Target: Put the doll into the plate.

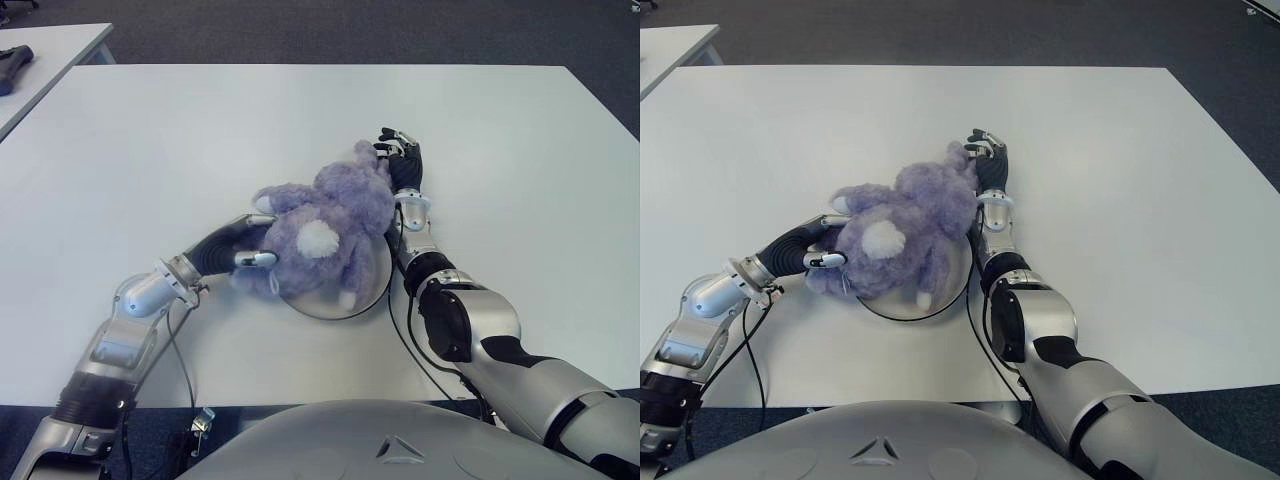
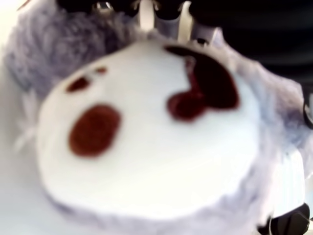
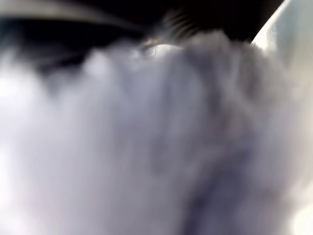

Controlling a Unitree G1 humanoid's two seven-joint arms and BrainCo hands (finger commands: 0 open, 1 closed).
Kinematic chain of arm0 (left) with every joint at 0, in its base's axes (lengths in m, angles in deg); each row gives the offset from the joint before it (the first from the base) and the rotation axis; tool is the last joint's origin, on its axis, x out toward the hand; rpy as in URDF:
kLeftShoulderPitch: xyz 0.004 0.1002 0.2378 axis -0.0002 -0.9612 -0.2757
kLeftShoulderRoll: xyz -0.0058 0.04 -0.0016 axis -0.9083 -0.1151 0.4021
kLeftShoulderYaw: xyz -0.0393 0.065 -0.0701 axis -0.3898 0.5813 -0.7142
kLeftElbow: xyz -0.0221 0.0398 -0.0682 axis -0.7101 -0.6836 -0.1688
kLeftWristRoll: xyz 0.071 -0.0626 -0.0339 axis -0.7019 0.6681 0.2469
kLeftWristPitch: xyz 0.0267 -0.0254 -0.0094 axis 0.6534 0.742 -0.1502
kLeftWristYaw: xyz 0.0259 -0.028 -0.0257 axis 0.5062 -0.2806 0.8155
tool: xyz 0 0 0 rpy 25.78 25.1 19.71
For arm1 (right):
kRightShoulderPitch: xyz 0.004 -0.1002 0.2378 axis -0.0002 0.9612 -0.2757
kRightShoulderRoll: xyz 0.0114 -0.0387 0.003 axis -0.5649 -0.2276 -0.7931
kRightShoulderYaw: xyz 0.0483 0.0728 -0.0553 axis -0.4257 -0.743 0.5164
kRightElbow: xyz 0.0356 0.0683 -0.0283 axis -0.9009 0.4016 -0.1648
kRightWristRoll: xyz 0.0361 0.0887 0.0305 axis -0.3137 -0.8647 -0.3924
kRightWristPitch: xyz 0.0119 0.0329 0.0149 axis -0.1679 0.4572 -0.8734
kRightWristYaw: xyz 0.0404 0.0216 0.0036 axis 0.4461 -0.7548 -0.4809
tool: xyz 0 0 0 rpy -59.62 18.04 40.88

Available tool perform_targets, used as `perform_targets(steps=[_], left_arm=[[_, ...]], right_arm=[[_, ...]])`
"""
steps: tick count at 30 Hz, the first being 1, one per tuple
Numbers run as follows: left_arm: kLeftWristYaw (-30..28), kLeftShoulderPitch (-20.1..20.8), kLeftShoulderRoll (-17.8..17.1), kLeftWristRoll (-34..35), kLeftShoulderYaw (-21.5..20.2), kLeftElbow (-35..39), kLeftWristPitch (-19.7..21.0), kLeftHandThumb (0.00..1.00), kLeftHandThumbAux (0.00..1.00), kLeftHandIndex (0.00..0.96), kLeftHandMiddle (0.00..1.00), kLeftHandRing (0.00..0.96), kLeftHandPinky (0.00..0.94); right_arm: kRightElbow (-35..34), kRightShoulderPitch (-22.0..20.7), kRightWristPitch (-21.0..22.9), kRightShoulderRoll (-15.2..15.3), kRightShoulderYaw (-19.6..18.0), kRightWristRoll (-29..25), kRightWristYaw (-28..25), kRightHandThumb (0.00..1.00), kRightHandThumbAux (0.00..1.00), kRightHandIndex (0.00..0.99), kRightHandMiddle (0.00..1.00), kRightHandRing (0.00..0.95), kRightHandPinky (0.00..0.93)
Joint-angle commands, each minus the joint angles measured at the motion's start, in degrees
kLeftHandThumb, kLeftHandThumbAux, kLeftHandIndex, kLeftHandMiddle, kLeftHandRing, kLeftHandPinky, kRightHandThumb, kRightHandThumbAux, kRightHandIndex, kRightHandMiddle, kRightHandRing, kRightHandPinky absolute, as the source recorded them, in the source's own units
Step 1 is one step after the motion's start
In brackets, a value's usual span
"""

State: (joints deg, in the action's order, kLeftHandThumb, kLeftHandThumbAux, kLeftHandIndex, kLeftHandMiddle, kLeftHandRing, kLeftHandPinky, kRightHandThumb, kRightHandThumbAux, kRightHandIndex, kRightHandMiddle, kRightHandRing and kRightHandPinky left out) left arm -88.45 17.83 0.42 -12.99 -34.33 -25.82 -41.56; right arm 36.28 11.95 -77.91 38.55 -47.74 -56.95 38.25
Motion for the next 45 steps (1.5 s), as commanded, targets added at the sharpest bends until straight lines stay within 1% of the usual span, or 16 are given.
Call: perform_targets(steps=[1, 5, 6, 7, 10, 12, 16, 18, 25, 27, 29, 34, 37, 40, 44, 45], left_arm=[[-5.02, -3.26, -1.67, -4.06, 3.52, -5.47, 0.85, 0.0, 0.313, 0.0, 0.0, 0.0, 0.0], [-4.78, -3.03, -2.13, -4.75, 3.36, -6.3, -0.25, 0.0, 0.314, 0.0, 0.0, 0.0, 0.0], [-4.75, -2.97, -2.22, -4.8, 3.29, -6.43, -0.66, 0.0, 0.312, 0.0, 0.033, 0.024, 0.0], [-4.73, -2.93, -2.26, -4.81, 3.25, -6.53, -0.96, 0.0, 0.311, 0.0, 0.072, 0.118, 0.0], [-4.79, -2.81, -2.24, -4.43, 3.13, -7.05, -1.98, 0.0, 0.306, 0.0, 0.073, 0.171, 0.0], [-4.69, -2.84, -2.19, -4.0, 2.89, -7.4, -2.55, 0.0, 0.303, 0.0, 0.028, 0.17, 0.0], [-3.67, -3.34, -1.86, -3.58, 2.15, -7.92, -2.77, 0.0, 0.301, 0.0, 0.0, 0.022, 0.0], [-2.68, -3.87, -1.59, -3.62, 1.59, -8.05, -2.23, 0.0, 0.301, 0.0, 0.0, 0.002, 0.0], [-1.8, -4.7, -0.81, -2.81, -0.04, -11.78, -0.77, 0.0, 0.277, 0.0, 0.0, 0.0, 0.0], [-2.07, -4.49, -0.62, -2.27, -0.11, -12.38, 0.09, 0.0, 0.26, 0.0, 0.0, 0.0, 0.0], [-2.93, -4.21, -0.31, -0.52, -0.16, -12.71, 1.29, 0.0, 0.244, 0.0, 0.0, 0.0, 0.0], [-4.13, -3.48, -0.3, 2.38, -0.4, -13.69, 3.14, 0.0, 0.234, 0.0, 0.0, 0.0, 0.0], [-4.55, -2.63, -1.12, 3.3, -0.73, -13.42, 4.6, 0.0, 0.223, 0.0, 0.0, 0.0, 0.0], [-4.97, -2.67, -2.3, 3.74, -1.6, -11.85, 4.27, 0.0, 0.213, 0.0, 0.0, 0.0, 0.0], [-6.21, -3.24, -3.03, 4.36, -2.52, -10.95, 3.34, 0.0, 0.211, 0.0, 0.0, 0.0, 0.0], [-6.67, -3.44, -3.32, 4.66, -2.82, -10.62, 3.2, 0.0, 0.212, 0.0, 0.0, 0.0, 0.0]], right_arm=[[7.0, 10.91, 8.42, -7.65, -0.24, -0.86, 0.5, 1.0, 0.694, 0.437, 0.237, 0.375, 0.494], [6.98, 10.85, 8.25, -7.77, -0.35, -1.08, 0.66, 1.0, 0.695, 0.436, 0.241, 0.374, 0.492], [6.95, 10.86, 8.01, -7.85, -0.44, -1.21, 0.69, 1.0, 0.695, 0.436, 0.242, 0.374, 0.492], [6.94, 10.86, 7.85, -7.89, -0.5, -1.3, 0.7, 1.0, 0.695, 0.436, 0.242, 0.373, 0.492], [6.9, 10.86, 7.34, -8.09, -0.84, -1.68, 0.61, 1.0, 0.694, 0.436, 0.24, 0.375, 0.492], [6.87, 10.85, 7.09, -8.2, -1.08, -1.96, 0.5, 1.0, 0.693, 0.437, 0.239, 0.378, 0.493], [6.88, 10.79, 7.14, -8.3, -1.35, -2.34, 0.3, 1.0, 0.69, 0.437, 0.238, 0.39, 0.498], [6.89, 10.73, 7.26, -8.33, -1.36, -2.39, 0.3, 1.0, 0.689, 0.437, 0.238, 0.394, 0.499], [6.91, 10.75, 7.34, -8.26, -1.16, -2.15, 0.55, 1.0, 0.685, 0.438, 0.237, 0.428, 0.459], [6.91, 10.74, 7.36, -8.24, -1.14, -2.12, 0.61, 1.0, 0.69, 0.437, 0.236, 0.474, 0.377], [6.92, 10.74, 7.41, -8.23, -1.16, -2.14, 0.54, 1.0, 0.692, 0.436, 0.237, 0.486, 0.362], [6.95, 10.71, 7.58, -8.23, -1.21, -2.14, 0.5, 1.0, 0.693, 0.435, 0.243, 0.5, 0.349], [6.97, 10.7, 7.63, -8.23, -1.2, -2.09, 0.52, 1.0, 0.687, 0.436, 0.247, 0.461, 0.407], [6.97, 10.71, 7.57, -8.24, -1.24, -2.12, 0.39, 1.0, 0.694, 0.434, 0.246, 0.495, 0.351], [6.96, 10.69, 7.59, -8.29, -1.4, -2.3, 0.14, 1.0, 0.687, 0.435, 0.247, 0.46, 0.407], [6.96, 10.69, 7.6, -8.3, -1.45, -2.36, 0.06, 1.0, 0.693, 0.434, 0.247, 0.491, 0.36]])
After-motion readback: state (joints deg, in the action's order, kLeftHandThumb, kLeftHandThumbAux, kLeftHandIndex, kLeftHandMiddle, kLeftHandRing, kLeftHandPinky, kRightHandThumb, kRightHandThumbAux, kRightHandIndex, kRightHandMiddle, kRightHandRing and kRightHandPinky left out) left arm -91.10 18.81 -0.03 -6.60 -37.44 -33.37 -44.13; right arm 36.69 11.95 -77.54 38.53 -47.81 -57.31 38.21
